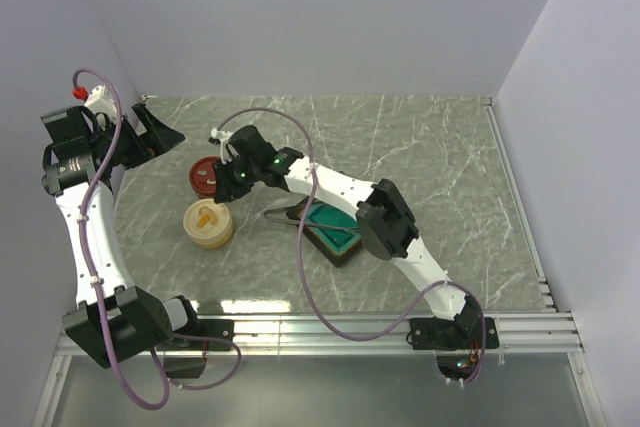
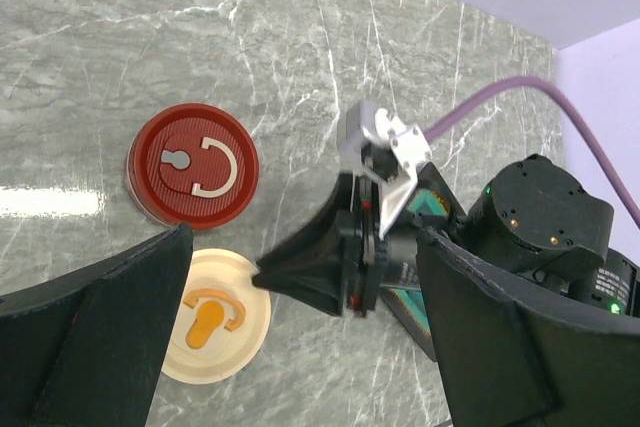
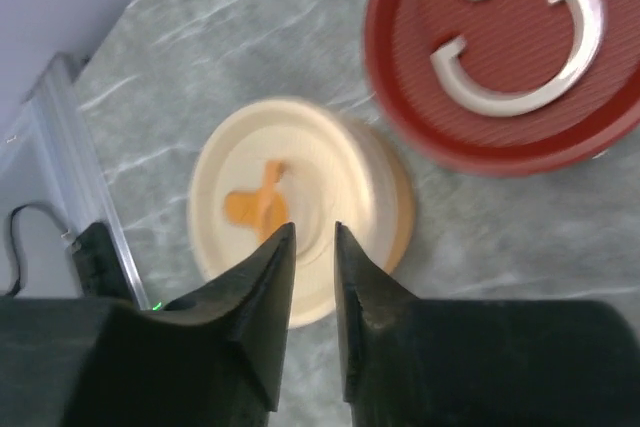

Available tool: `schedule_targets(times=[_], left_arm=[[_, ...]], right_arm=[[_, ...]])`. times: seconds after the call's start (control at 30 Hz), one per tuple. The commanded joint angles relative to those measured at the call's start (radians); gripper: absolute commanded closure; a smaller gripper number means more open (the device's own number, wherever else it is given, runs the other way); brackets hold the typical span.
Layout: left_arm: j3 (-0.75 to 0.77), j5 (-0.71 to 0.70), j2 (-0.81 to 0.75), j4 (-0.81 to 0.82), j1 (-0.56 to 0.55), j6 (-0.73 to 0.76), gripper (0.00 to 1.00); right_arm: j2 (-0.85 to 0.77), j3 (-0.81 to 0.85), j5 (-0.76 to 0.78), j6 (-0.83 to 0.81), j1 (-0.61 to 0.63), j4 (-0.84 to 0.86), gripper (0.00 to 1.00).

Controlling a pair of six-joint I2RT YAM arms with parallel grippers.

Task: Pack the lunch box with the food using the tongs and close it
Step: Move the lunch box

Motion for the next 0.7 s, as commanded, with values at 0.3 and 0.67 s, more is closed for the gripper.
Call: schedule_targets(times=[0.3, 0.67], left_arm=[[0.040, 0.017, -0.041, -0.002, 0.005, 0.027, 0.01], [0.022, 0.020, -0.041, 0.012, 0.005, 0.018, 0.01]], right_arm=[[-0.214, -0.218, -0.322, 0.143, 0.007, 0.289, 0.89], [-0.097, -0.127, -0.310, 0.181, 0.017, 0.260, 0.92]])
